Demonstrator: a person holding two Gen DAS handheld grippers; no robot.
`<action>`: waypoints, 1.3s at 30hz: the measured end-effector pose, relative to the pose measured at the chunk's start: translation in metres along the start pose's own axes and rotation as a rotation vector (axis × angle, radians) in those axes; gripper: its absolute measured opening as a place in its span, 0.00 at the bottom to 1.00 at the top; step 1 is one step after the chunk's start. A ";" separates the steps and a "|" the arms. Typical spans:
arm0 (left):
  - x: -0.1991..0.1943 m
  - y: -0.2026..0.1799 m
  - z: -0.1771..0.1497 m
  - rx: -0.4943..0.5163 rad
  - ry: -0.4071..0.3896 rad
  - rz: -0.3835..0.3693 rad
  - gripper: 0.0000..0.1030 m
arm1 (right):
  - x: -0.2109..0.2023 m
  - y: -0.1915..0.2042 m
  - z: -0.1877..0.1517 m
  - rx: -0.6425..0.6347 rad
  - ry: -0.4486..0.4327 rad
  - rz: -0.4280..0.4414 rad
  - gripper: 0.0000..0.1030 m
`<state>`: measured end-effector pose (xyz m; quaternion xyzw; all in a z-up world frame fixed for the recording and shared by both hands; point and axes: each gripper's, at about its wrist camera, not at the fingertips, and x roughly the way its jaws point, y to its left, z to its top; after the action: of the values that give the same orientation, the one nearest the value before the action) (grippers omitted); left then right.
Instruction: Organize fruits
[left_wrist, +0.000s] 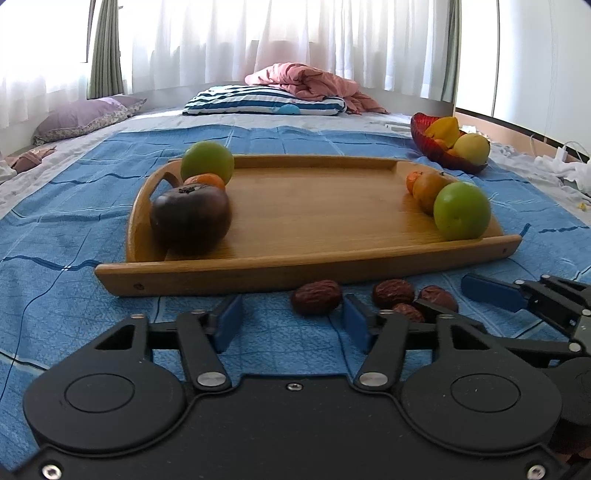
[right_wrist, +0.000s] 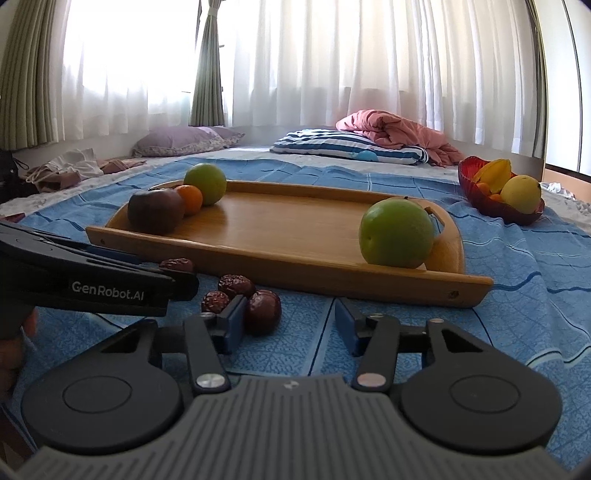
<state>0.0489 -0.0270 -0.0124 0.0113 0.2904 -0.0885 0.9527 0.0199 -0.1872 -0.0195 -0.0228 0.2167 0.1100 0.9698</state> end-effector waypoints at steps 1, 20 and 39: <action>0.000 0.000 0.001 -0.002 0.001 -0.004 0.50 | -0.001 0.000 0.000 0.001 -0.001 0.002 0.52; -0.005 -0.008 0.005 -0.021 0.009 -0.023 0.28 | -0.011 0.009 0.001 0.020 -0.007 0.031 0.23; -0.022 -0.003 -0.004 -0.008 0.009 -0.005 0.28 | -0.016 0.007 0.006 0.018 -0.016 0.022 0.23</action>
<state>0.0288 -0.0258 -0.0034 0.0073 0.2953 -0.0899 0.9512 0.0066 -0.1828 -0.0069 -0.0107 0.2099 0.1187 0.9704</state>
